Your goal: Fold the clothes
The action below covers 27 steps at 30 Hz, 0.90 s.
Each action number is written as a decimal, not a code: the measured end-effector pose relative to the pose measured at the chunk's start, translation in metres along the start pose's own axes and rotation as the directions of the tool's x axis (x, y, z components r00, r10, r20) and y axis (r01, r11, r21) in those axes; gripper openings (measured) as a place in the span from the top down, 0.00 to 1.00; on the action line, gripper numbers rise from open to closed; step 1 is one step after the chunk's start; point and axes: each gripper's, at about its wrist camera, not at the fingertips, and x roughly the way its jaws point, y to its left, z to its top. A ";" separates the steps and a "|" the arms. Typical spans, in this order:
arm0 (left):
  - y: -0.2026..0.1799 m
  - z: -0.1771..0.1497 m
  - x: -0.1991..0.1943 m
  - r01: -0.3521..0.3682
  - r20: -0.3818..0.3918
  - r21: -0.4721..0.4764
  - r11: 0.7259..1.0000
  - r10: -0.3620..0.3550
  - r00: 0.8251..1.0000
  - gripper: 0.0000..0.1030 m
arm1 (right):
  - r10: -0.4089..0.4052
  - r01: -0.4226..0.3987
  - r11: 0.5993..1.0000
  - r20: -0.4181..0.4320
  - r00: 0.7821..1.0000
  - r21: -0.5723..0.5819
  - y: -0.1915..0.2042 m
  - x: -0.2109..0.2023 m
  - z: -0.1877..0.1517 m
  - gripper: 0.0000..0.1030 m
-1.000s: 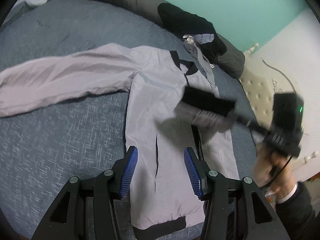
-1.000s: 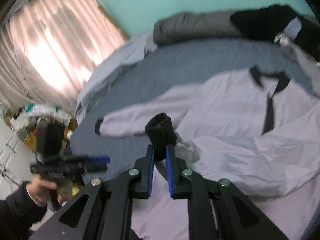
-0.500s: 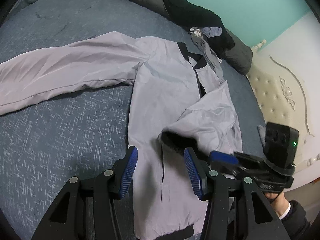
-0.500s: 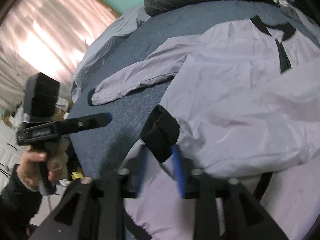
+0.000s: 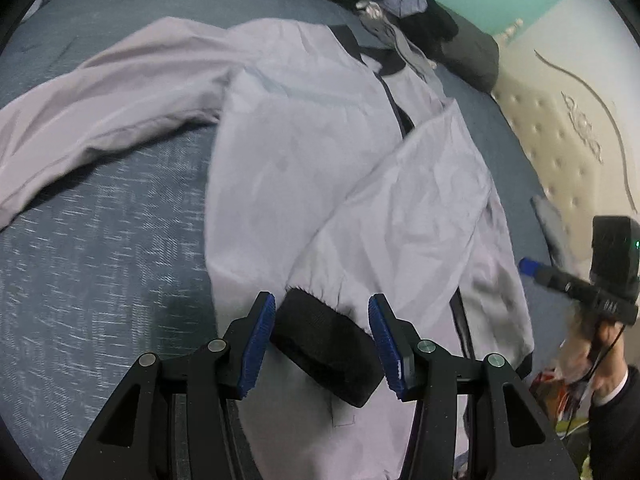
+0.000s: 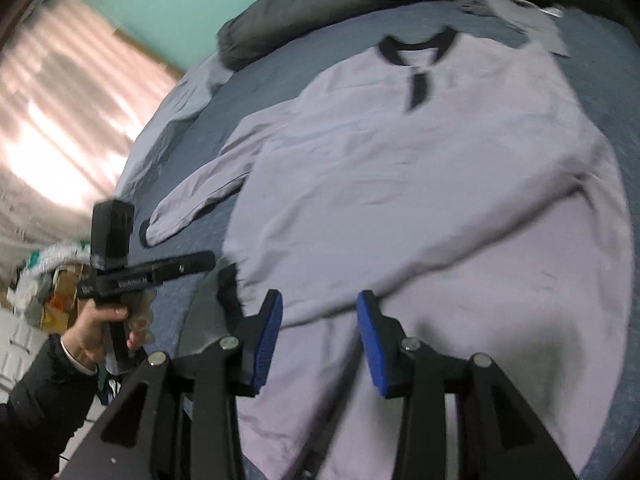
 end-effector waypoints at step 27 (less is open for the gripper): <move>-0.010 -0.005 0.014 -0.078 -0.066 0.125 0.989 0.087 0.994 0.71 | -0.043 0.026 0.984 0.095 0.995 0.175 -0.084 -0.057 -0.024 0.62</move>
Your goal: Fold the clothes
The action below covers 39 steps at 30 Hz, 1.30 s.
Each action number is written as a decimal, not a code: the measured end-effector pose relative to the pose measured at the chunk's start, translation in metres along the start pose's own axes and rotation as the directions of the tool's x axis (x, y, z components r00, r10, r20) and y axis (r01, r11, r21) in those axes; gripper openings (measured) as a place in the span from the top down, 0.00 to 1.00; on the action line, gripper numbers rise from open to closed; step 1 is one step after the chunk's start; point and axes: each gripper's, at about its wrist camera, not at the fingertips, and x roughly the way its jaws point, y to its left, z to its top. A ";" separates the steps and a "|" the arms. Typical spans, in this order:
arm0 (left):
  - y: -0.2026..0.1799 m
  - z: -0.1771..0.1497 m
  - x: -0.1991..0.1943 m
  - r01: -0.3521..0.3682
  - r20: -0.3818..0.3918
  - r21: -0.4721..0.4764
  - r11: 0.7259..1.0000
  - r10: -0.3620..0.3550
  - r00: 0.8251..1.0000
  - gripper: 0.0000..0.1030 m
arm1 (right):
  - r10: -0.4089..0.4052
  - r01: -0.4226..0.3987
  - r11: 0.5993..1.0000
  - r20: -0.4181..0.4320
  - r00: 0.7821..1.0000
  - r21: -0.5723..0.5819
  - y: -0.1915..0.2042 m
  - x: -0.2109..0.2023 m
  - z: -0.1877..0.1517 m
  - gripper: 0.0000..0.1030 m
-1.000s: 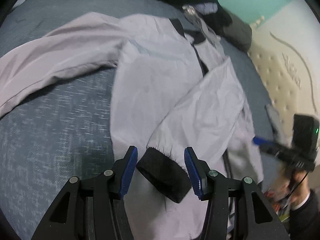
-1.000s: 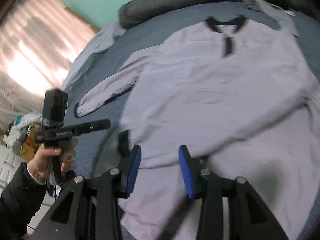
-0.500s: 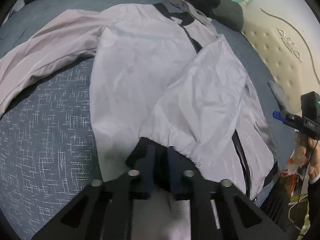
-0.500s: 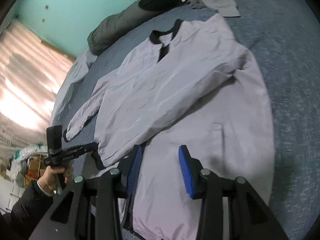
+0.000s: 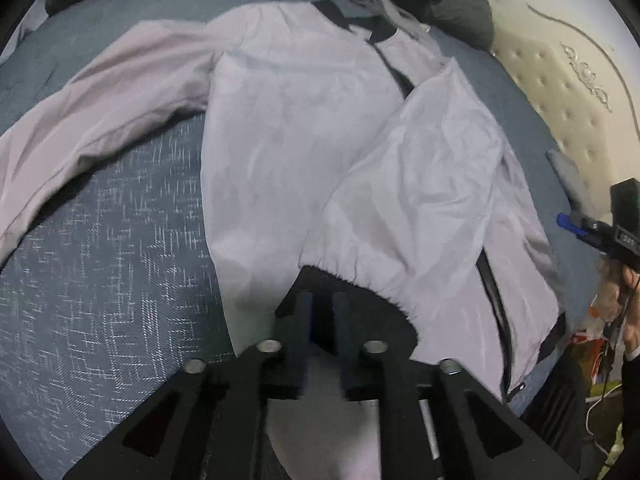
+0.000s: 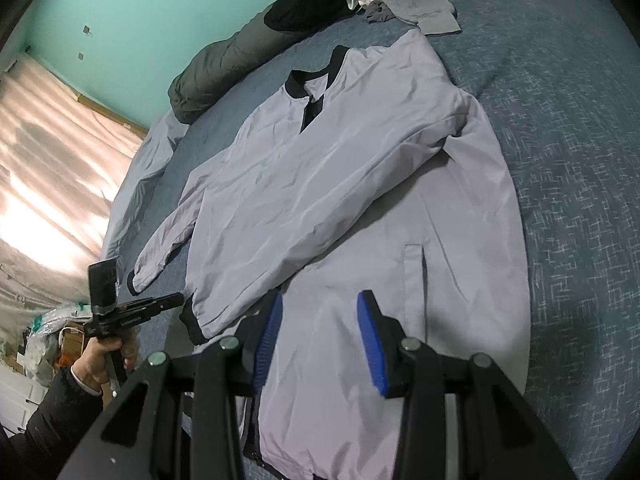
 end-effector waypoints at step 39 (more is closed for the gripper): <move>0.005 -0.009 0.029 0.015 -0.039 0.049 0.999 -0.013 0.999 0.87 | -0.015 0.015 0.999 -0.005 1.000 0.036 -0.023 -0.002 0.002 0.62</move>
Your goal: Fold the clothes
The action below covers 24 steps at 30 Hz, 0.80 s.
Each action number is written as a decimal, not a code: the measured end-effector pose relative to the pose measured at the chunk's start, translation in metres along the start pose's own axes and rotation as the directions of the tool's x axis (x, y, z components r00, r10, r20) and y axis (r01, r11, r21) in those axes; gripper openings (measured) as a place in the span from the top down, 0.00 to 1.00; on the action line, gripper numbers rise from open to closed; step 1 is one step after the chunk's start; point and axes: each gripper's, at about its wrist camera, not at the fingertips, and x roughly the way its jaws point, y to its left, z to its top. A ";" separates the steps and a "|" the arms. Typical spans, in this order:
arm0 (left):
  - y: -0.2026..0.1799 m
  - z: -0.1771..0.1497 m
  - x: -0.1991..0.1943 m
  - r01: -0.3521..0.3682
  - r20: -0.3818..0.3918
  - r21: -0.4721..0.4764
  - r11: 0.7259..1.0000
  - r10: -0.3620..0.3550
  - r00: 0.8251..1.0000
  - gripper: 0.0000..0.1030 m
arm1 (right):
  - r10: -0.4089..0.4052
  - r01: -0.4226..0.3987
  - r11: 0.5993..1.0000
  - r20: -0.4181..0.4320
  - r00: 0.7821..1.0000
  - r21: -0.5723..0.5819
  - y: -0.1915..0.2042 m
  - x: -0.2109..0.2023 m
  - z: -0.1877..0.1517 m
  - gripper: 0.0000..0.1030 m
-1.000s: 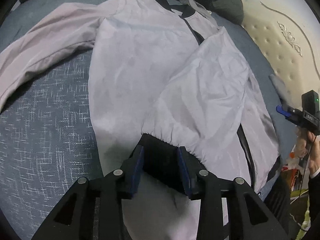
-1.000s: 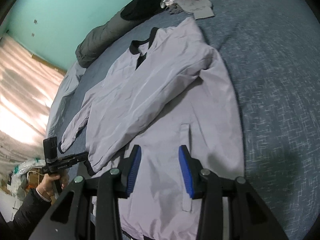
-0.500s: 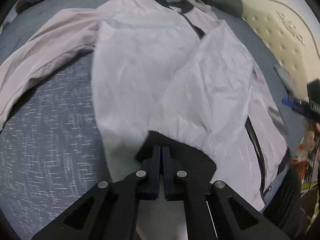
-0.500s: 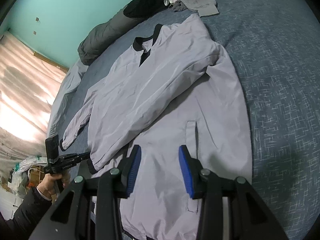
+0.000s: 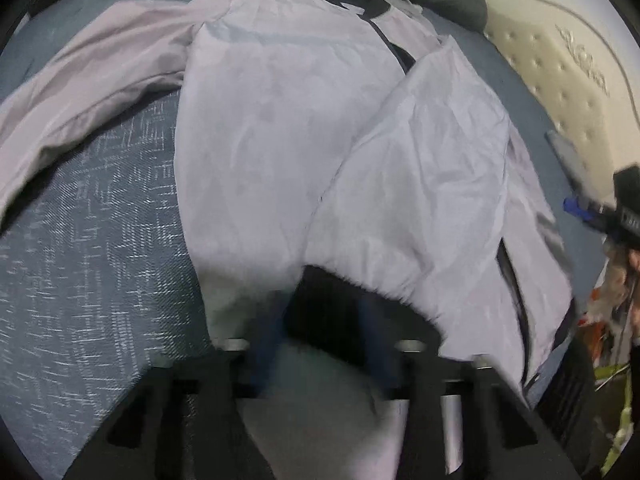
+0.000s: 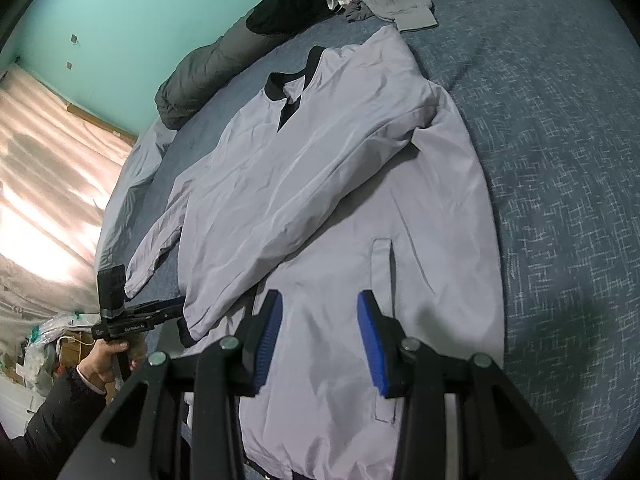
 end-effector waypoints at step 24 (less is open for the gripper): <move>-0.026 0.003 -0.064 -0.004 0.148 0.030 1.000 0.000 0.989 0.84 | -0.211 0.212 0.977 0.082 0.974 0.004 -0.044 -0.008 0.051 0.62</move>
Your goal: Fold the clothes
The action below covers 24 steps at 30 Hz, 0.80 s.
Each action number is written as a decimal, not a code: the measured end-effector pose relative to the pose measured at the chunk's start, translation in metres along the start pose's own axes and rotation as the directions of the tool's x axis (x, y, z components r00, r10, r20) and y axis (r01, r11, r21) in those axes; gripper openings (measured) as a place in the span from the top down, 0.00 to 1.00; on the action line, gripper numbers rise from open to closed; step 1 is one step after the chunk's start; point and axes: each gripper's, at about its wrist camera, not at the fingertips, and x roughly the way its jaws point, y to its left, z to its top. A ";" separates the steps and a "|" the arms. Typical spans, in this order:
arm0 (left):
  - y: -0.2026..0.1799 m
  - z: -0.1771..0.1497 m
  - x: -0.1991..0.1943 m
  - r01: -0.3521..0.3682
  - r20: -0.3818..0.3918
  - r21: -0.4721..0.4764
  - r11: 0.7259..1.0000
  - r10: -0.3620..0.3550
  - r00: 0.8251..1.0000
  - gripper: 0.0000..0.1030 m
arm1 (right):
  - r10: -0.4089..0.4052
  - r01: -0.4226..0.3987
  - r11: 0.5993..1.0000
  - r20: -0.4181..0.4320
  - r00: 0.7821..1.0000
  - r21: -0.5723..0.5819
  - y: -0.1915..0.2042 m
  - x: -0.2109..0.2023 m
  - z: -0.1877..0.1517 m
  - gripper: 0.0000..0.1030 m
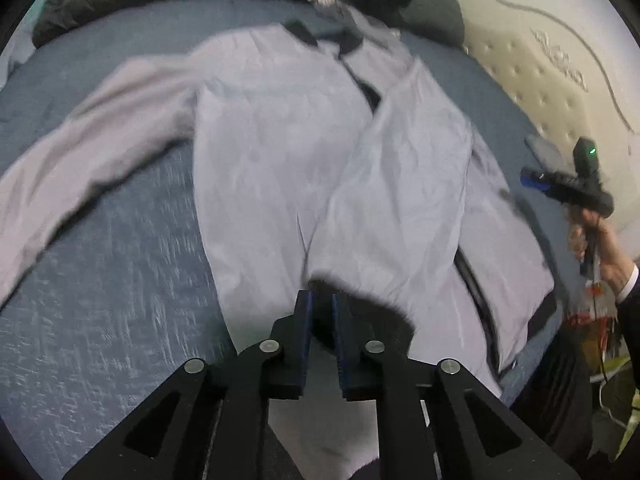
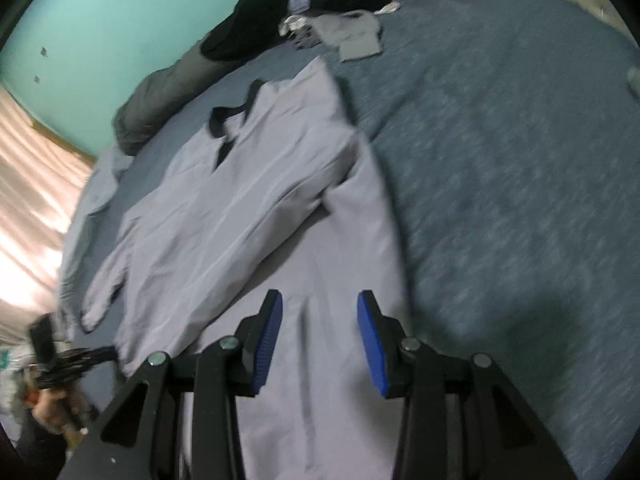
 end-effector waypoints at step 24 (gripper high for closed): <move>-0.029 0.047 0.124 0.189 0.029 -0.080 0.979 -0.188 0.982 0.71 | -0.354 0.331 0.839 0.028 0.935 -0.431 0.011 0.113 0.081 0.62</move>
